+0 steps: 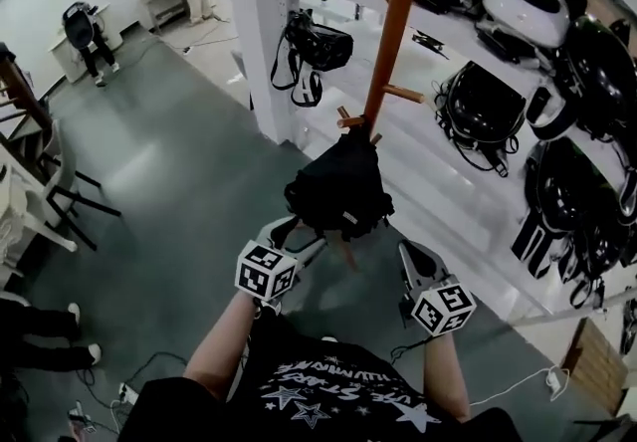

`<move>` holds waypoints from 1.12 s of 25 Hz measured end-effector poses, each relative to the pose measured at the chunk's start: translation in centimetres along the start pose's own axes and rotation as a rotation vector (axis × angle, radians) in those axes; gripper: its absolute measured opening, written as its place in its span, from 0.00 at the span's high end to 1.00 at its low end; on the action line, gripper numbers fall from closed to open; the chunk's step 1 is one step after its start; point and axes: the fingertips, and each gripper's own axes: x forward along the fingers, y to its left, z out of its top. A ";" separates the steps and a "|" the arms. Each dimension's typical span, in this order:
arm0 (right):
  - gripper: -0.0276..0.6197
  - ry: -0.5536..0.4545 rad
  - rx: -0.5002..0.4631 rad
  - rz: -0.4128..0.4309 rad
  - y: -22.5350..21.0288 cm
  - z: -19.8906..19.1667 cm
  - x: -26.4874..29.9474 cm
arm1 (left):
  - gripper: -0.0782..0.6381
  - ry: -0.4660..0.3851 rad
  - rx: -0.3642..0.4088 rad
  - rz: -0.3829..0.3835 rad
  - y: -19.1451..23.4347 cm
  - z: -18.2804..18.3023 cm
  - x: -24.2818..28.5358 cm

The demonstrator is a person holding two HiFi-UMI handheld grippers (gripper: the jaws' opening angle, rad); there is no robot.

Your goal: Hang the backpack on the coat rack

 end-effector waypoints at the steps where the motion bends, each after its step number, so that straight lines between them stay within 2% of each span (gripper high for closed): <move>1: 0.94 0.014 0.000 0.017 0.3 -0.4 -0.2 | 0.45 -0.017 -0.009 0.020 -0.6 -0.1 -1.0; 5: 0.94 0.073 -0.019 0.060 1.2 -1.8 -0.4 | 0.46 -0.079 -0.050 0.086 -2.3 -0.2 -5.0; 9: 0.94 0.094 -0.013 0.081 1.6 -2.9 -1.1 | 0.61 -0.114 -0.056 0.148 -3.3 -0.7 -7.3; 13: 0.94 0.110 0.003 0.081 1.8 -4.0 -1.5 | 0.72 -0.128 -0.083 0.148 -4.8 -1.9 -9.0; 17: 0.94 0.126 -0.003 0.090 2.5 -4.9 -2.1 | 0.84 -0.123 -0.077 0.161 -6.2 -3.1 -10.7; 21: 0.94 0.159 0.001 0.106 4.2 -6.5 -3.6 | 0.85 -0.107 -0.091 0.159 -8.8 -5.4 -13.1; 28: 0.94 0.169 -0.033 0.173 10.8 -7.8 -7.4 | 0.86 -0.106 -0.147 0.255 -12.5 -10.6 -21.8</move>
